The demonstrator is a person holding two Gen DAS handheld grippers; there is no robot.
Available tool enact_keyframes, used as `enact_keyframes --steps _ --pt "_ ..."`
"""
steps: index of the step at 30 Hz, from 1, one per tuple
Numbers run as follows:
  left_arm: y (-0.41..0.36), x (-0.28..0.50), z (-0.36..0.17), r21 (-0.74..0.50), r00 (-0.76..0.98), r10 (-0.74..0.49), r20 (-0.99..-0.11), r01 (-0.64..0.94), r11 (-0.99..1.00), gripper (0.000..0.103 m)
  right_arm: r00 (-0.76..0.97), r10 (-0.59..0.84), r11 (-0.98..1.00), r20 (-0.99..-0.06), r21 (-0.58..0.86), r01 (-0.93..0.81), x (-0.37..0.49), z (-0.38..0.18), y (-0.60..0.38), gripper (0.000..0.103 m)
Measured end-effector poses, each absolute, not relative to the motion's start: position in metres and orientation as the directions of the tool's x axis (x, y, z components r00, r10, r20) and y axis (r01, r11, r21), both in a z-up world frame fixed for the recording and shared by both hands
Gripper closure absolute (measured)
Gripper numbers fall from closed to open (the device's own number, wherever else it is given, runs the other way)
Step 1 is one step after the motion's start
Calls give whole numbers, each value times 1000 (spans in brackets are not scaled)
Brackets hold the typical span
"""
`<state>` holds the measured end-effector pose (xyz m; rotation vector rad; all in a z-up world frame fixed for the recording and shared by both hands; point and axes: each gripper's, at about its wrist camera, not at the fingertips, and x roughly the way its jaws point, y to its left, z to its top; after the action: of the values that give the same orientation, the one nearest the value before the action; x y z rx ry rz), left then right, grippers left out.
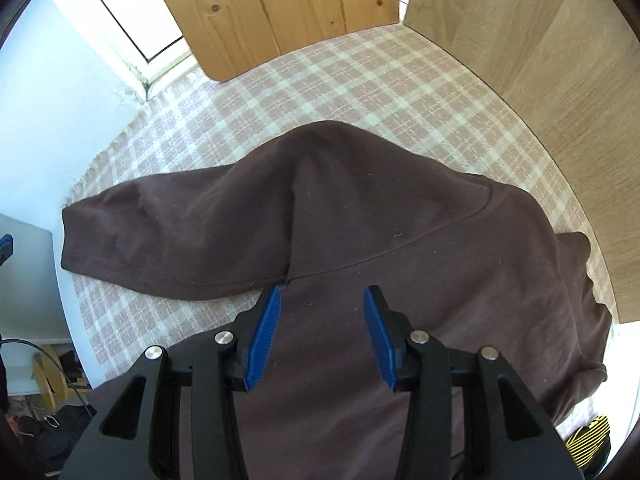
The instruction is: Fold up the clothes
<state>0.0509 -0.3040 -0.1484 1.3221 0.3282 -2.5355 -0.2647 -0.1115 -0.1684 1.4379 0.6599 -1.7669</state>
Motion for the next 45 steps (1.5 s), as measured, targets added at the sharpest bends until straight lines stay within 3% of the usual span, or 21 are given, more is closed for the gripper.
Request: enact_keyframes --steps 2,11,17,19,27,32,45 --pt "-299 49 -165 -90 -531 -106 -841 330 -940 92 -85 -219 -568 -972 56 821 -253 -174 -113 60" --pt "-317 57 -228 -128 -450 -110 -886 466 -876 89 -80 -189 -593 -979 49 804 -247 -190 -93 60" --pt "-328 60 -236 -140 -437 -113 -892 506 -851 66 -75 -174 -588 -982 43 808 -241 -194 -83 60" --pt "-336 61 -237 -181 -450 -87 -889 520 -835 66 -99 -167 -584 -981 18 811 -240 -192 -82 60" --pt "-337 42 -243 -160 -429 -86 -899 503 -849 67 -124 -177 -608 -976 9 794 -256 -190 -75 60" --pt "-341 45 -239 -199 -451 -60 -891 505 -840 89 -133 -177 -612 -975 3 791 -263 -188 -71 60" --pt "-335 66 -178 -159 -583 -174 -794 475 -865 94 -110 -211 -599 -971 39 800 -266 -180 -59 60"
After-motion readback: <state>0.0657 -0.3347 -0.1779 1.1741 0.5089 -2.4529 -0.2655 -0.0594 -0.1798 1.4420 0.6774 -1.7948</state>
